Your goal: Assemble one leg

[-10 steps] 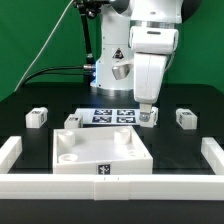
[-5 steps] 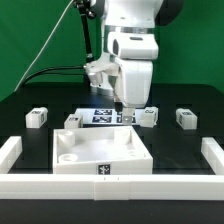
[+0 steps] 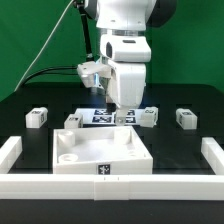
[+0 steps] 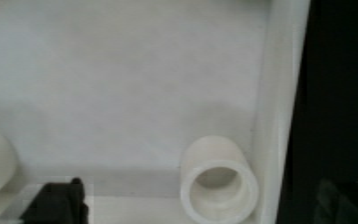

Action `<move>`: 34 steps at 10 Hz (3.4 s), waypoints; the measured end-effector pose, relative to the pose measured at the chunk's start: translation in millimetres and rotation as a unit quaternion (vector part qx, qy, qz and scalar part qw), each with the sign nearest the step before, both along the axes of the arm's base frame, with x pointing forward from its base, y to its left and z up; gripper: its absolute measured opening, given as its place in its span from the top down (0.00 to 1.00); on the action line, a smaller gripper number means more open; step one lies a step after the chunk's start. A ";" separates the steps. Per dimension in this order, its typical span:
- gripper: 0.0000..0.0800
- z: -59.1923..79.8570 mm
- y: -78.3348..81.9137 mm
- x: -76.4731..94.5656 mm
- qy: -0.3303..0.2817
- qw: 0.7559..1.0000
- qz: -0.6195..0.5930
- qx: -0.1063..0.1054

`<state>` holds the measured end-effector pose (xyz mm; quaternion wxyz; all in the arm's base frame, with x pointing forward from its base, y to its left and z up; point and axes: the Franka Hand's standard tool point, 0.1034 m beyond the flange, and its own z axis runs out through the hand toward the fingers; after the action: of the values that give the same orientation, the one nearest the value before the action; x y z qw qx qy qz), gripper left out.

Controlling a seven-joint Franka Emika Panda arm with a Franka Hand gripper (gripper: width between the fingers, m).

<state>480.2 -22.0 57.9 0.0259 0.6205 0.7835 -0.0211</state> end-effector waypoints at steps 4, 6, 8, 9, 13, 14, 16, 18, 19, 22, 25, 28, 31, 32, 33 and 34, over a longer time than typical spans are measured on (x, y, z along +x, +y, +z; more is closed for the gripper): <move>0.19 -33.1 -23.0 -19.7 0.026 1.000 0.011 0.009; 0.19 -40.2 -23.2 -22.8 0.032 0.999 0.010 0.011; 0.19 -42.6 -23.0 -23.1 0.035 0.999 0.009 0.011; 0.19 -42.3 -22.6 -22.3 0.034 0.999 0.009 0.011; 0.74 -42.6 -22.7 -22.9 0.035 0.999 0.009 0.011; 0.90 -42.5 -23.1 -22.8 0.034 0.999 0.008 0.011; 0.93 -42.2 -22.8 -22.1 0.033 0.999 0.008 0.011; 0.93 -42.2 -22.8 -22.1 0.033 0.999 0.008 0.011; 0.93 -42.2 -22.8 -22.2 0.033 0.999 0.008 0.011; 0.92 -42.7 -7.2 -22.4 0.026 0.999 -0.044 0.014; 0.92 -42.2 35.2 -18.1 0.015 0.997 -0.076 0.021; 0.92 -42.0 71.4 -6.4 0.011 0.995 -0.093 0.021; 0.92 -41.9 96.9 4.8 0.007 0.994 -0.105 0.022; 0.92 -41.9 100.4 6.5 0.006 0.994 -0.106 0.022; 0.92 -41.9 102.4 6.5 0.007 0.994 -0.105 0.022; 0.92 -41.6 103.0 6.8 0.008 0.994 -0.104 0.021</move>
Offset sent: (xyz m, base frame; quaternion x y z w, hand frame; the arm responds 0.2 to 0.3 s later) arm -0.0142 -0.0070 -0.0193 0.0075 0.0245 -0.0098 0.9996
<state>487.0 81.0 16.2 0.0046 0.6990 0.7150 -0.0121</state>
